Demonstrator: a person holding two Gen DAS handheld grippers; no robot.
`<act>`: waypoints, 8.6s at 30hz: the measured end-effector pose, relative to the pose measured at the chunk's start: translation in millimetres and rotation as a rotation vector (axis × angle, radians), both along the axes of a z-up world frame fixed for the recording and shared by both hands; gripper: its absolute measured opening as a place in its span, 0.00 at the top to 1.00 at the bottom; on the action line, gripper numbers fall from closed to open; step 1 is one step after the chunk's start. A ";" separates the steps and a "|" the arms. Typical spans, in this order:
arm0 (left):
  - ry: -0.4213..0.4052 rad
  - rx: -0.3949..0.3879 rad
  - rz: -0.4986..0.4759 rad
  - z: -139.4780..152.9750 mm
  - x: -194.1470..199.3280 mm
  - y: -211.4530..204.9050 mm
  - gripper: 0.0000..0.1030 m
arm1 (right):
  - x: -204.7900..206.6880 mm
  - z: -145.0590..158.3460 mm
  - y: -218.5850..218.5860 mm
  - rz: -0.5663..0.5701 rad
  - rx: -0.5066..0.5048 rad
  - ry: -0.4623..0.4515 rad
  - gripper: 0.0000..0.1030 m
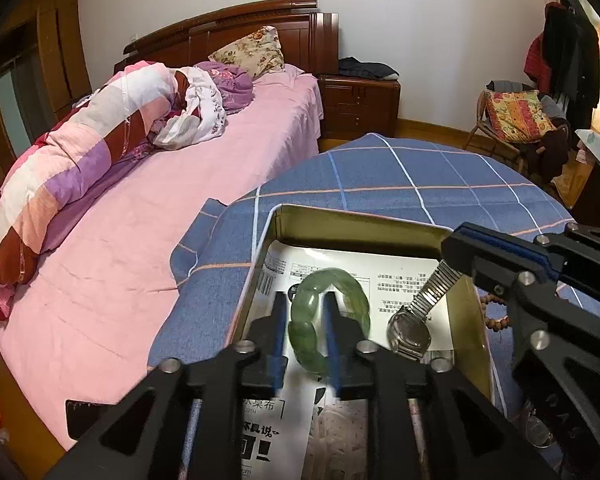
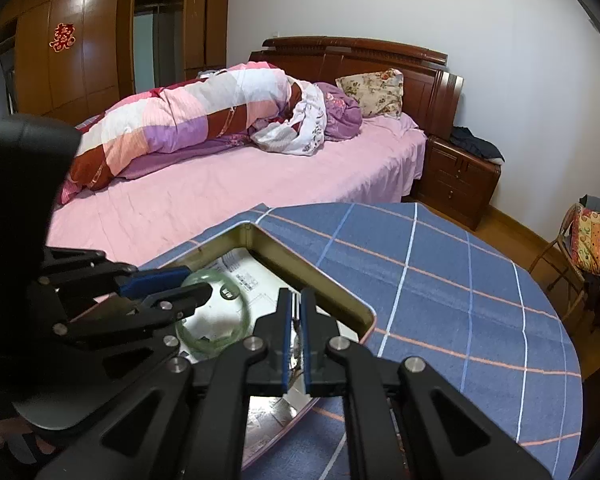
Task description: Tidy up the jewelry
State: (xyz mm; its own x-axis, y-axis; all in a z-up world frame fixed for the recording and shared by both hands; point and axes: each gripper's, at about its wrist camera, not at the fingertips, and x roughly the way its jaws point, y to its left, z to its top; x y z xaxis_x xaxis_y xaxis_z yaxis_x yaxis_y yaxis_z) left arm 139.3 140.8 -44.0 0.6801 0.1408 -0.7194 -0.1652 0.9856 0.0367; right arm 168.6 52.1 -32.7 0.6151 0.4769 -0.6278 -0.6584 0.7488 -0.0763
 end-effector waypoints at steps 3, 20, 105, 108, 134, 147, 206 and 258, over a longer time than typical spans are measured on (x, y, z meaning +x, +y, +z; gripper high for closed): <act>-0.039 0.016 0.022 5.7 -5.6 0.1 0.39 | -1.7 -0.9 -0.3 -0.005 -0.001 -0.004 0.91; -0.041 0.026 0.092 2.7 -20.4 18.1 0.37 | -12.4 0.5 -1.2 -0.014 0.010 -0.031 0.46; -0.120 -0.105 -0.246 43.9 -25.9 -130.8 0.97 | -56.1 -28.8 -167.0 -0.138 0.091 0.127 0.43; -0.113 -0.113 -0.235 39.5 -26.7 -124.7 0.97 | -49.2 -34.0 -157.9 -0.124 0.078 0.157 0.45; -0.168 -0.140 -0.178 56.5 -46.3 -88.2 0.97 | -54.6 3.8 -152.4 -0.091 0.082 0.095 0.33; -0.120 -0.171 -0.162 34.7 -49.7 -84.0 0.97 | -41.9 -43.7 -147.7 -0.089 0.015 0.199 0.83; -0.168 -0.137 -0.186 59.3 -56.5 -75.3 0.97 | -57.9 -1.9 -157.7 -0.127 -0.073 0.001 0.43; -0.132 -0.156 -0.187 43.0 -57.2 -79.0 0.97 | -63.0 -17.3 -136.1 -0.022 0.019 0.138 0.95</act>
State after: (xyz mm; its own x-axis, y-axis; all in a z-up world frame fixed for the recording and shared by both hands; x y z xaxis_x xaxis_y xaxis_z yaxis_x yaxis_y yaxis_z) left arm 82.2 61.9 -1.0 0.7729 -0.1019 -0.6262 0.0269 0.9914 -0.1281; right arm 105.5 -84.0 -50.0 0.5341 0.4768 -0.6981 -0.6447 0.7639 0.0285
